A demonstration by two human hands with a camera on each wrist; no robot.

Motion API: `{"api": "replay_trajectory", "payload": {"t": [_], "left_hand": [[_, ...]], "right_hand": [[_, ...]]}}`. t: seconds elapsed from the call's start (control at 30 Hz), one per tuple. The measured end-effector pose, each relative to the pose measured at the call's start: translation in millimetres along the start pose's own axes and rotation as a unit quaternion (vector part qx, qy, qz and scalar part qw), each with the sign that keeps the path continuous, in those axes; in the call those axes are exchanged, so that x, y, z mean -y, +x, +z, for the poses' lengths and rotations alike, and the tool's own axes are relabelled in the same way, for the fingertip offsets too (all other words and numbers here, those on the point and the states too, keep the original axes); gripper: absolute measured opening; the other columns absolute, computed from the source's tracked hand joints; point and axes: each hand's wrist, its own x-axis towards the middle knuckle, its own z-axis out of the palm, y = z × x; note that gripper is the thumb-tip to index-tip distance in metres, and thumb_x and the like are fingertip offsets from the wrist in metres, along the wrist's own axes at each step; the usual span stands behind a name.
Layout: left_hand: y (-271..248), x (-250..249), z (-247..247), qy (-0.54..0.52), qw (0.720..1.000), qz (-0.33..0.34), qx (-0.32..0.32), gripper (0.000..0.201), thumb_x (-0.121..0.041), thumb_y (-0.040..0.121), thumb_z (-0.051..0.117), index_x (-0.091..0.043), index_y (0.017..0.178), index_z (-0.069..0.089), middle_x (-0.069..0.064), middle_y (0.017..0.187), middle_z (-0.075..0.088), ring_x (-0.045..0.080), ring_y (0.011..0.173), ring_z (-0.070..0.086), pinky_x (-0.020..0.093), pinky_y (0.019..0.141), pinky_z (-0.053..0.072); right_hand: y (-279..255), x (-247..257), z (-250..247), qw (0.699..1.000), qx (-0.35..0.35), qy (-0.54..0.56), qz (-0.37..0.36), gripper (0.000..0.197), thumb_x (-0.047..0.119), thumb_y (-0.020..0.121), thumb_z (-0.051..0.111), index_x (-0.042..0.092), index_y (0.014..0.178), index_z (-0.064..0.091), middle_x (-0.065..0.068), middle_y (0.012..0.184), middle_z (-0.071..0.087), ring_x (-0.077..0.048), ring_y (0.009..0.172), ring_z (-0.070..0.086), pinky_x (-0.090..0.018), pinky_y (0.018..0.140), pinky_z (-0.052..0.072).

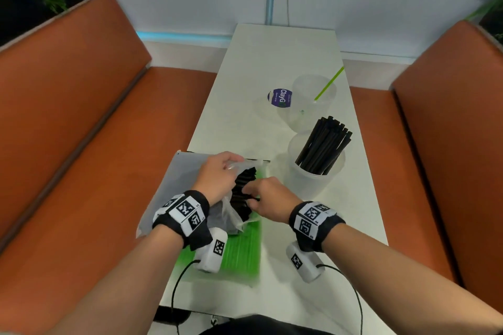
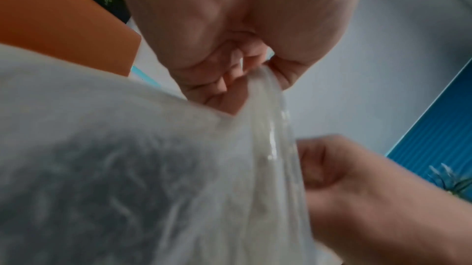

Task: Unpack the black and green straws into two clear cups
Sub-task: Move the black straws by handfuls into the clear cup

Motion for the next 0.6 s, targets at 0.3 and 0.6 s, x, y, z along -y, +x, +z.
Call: {"api": "replay_trajectory", "payload": {"t": [0.3, 0.6], "left_hand": [[-13.4, 0.3, -2.9, -0.046, 0.999, -0.009, 0.013, 0.032, 0.002, 0.082, 0.058, -0.023, 0.1, 0.069, 0.007, 0.067, 0.064, 0.013, 0.056, 0.059, 0.027, 0.061, 0.048], [-12.3, -2.1, -6.3, -0.056, 0.998, -0.005, 0.006, 0.029, 0.0, 0.083, 0.061, -0.023, 0.097, 0.069, 0.017, 0.074, 0.069, 0.02, 0.06, 0.064, 0.029, 0.061, 0.056]], "right_hand": [[15.3, 19.8, 23.5, 0.997, -0.005, -0.045, -0.064, 0.025, 0.03, 0.087, 0.06, 0.01, 0.101, 0.065, -0.011, 0.106, 0.063, -0.028, 0.101, 0.056, -0.034, 0.082, 0.048], [31.9, 20.4, 31.1, 0.977, 0.044, -0.189, -0.084, 0.021, 0.019, 0.094, 0.053, 0.01, 0.107, 0.066, -0.01, 0.108, 0.066, -0.026, 0.097, 0.061, -0.034, 0.083, 0.05]]}}
